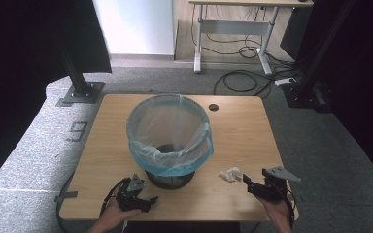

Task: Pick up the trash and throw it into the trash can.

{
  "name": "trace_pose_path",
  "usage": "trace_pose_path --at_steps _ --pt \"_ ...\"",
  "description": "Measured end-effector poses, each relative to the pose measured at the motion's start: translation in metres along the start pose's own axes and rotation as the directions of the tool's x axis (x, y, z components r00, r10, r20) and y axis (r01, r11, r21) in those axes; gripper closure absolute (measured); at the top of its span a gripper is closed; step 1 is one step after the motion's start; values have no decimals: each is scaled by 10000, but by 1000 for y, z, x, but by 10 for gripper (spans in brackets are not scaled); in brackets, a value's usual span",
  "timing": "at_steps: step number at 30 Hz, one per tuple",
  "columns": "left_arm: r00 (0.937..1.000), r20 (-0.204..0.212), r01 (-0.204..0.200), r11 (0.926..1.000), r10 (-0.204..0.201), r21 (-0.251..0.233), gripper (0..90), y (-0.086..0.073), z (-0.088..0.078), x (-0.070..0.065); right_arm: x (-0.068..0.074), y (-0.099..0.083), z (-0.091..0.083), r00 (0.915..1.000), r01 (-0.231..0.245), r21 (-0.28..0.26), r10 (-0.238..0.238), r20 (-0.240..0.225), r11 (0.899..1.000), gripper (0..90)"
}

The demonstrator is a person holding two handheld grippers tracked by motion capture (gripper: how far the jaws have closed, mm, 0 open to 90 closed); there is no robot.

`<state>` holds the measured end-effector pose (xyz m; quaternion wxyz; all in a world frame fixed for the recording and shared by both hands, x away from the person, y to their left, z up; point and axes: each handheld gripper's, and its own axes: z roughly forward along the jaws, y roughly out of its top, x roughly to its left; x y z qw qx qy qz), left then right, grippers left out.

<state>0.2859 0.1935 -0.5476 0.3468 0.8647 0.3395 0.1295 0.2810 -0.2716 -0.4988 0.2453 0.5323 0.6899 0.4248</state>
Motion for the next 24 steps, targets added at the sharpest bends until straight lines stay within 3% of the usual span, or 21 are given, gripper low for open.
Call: trace_pose_path --at_steps 14,24 --pt "10000 -19 16 10000 -16 -2 146 0 0 0 5 1 4 9998 151 -24 -151 -87 9999 180" --pt "10000 -30 17 10000 -17 2 146 0 0 0 13 0 14 9982 564 170 -560 -223 9983 187"
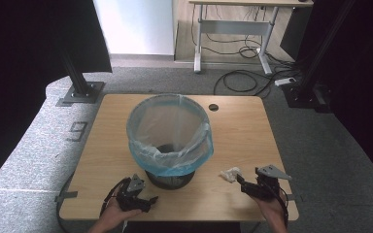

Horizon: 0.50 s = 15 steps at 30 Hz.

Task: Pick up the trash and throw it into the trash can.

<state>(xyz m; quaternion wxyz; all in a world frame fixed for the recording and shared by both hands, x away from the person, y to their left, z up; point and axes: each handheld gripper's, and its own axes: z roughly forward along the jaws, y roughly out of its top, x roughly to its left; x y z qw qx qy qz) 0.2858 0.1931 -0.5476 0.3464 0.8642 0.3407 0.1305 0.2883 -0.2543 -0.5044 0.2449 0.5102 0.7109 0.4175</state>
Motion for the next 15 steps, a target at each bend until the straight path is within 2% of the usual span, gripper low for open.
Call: trace_pose_path --at_steps 6,15 --pt "10000 -22 22 10000 -22 0 146 0 0 0 3 0 6 9999 157 89 -158 29 9998 194" --pt "10000 -27 31 10000 -31 0 145 0 0 0 9 1 16 9993 332 209 -327 -196 9992 227"
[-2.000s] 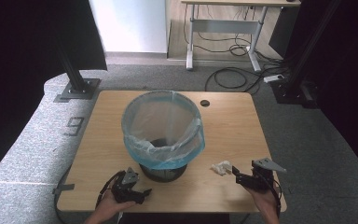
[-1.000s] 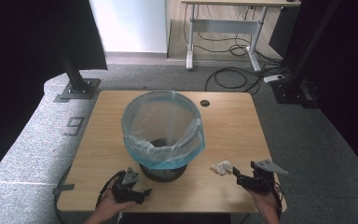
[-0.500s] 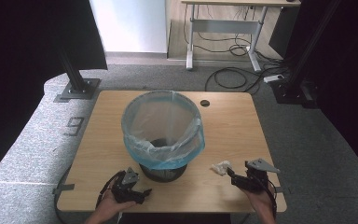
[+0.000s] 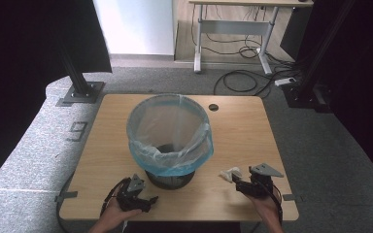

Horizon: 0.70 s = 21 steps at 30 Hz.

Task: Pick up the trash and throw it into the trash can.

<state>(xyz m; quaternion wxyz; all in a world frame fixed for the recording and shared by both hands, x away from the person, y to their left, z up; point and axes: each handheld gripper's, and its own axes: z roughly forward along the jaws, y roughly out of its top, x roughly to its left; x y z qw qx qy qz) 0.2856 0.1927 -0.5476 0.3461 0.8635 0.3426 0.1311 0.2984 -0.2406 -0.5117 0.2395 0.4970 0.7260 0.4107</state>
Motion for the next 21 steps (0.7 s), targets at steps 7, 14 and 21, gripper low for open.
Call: trace_pose_path --at_steps 7,14,21 --pt "10000 -10 15 10000 -15 -3 145 0 0 0 1 0 8 10000 -31 99 32 -62 9999 247" --pt "10000 -11 26 10000 -26 4 145 0 0 0 -1 1 26 9999 -61 290 63 -95 9996 268" --pt "10000 -22 33 10000 -33 1 145 0 0 0 3 1 39 9998 128 560 -119 -160 9984 274"
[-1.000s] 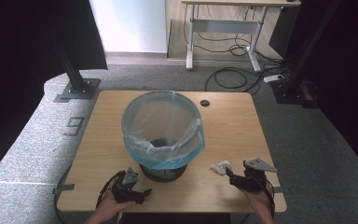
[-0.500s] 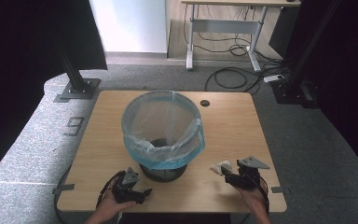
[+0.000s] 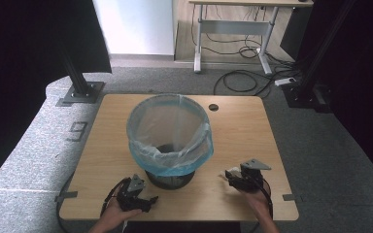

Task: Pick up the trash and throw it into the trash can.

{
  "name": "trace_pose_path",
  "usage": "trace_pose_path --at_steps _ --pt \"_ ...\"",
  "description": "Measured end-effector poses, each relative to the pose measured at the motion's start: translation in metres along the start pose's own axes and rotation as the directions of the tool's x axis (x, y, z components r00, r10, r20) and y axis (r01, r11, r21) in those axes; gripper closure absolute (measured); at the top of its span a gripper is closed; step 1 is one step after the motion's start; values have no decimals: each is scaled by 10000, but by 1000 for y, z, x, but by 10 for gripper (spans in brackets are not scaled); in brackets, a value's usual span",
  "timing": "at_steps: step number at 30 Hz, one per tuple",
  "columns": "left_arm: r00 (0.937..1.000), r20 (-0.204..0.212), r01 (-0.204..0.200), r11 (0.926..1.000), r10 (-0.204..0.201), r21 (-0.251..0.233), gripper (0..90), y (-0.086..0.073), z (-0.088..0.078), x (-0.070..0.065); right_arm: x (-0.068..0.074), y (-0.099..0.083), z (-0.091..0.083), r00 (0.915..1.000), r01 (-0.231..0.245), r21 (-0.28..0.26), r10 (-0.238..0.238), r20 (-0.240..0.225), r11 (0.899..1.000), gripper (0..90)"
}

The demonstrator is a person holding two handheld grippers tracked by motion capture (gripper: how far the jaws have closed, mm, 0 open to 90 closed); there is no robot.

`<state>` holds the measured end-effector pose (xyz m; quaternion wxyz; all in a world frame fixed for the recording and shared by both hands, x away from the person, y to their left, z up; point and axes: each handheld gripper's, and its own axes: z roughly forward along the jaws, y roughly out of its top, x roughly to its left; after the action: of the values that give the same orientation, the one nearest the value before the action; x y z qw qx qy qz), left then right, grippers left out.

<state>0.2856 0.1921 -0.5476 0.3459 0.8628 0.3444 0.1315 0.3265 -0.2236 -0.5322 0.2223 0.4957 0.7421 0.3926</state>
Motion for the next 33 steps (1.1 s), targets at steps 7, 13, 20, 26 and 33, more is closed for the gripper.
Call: trace_pose_path --at_steps 7,13,20,26,33 --pt "10000 -9 13 10000 -13 -2 145 0 0 0 3 -1 10 9999 130 350 -129 -11 9993 305" --pt "10000 -9 12 10000 -12 -2 145 0 0 0 4 -4 15 9991 391 602 -401 161 9974 391" --pt "10000 -10 14 10000 -14 -3 145 0 0 0 -1 -4 15 9986 460 928 -483 220 9946 694" --pt "10000 -11 11 10000 -11 -1 145 0 0 0 -7 -1 10 9991 413 814 -406 -101 9958 794" --pt "10000 -10 9 10000 -9 0 145 0 0 0 -12 4 -4 9994 193 161 -188 -286 9997 802"
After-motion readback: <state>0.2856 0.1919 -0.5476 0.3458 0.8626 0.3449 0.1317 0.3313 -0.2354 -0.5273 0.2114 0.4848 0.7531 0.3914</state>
